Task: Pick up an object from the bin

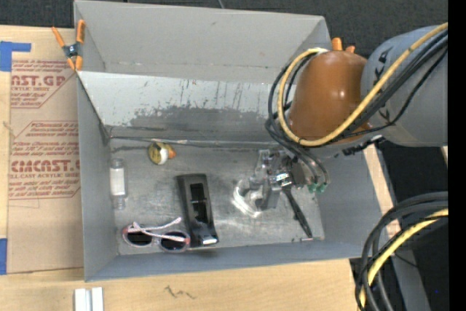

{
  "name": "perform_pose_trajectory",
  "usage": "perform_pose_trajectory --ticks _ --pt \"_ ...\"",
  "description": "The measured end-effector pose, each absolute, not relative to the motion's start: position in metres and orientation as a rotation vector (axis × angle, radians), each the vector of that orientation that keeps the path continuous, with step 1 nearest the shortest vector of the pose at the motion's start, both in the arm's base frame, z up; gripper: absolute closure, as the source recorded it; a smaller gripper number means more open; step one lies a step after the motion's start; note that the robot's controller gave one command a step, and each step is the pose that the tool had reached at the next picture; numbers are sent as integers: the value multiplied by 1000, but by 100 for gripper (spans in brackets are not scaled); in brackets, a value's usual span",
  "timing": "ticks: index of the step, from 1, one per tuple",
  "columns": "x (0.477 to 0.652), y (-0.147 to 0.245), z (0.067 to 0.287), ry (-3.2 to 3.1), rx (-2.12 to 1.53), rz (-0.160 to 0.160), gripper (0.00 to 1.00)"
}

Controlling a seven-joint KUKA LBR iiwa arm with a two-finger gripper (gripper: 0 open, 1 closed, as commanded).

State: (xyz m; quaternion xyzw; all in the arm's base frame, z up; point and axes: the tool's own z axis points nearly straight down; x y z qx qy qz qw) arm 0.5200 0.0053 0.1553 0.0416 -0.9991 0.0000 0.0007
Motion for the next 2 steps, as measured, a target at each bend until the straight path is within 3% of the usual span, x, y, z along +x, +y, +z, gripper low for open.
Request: perform_pose_trajectory --ticks 1,2 --pt "521 5 174 -3143 131 1 100" --pt "521 5 209 -3137 109 -1 100"
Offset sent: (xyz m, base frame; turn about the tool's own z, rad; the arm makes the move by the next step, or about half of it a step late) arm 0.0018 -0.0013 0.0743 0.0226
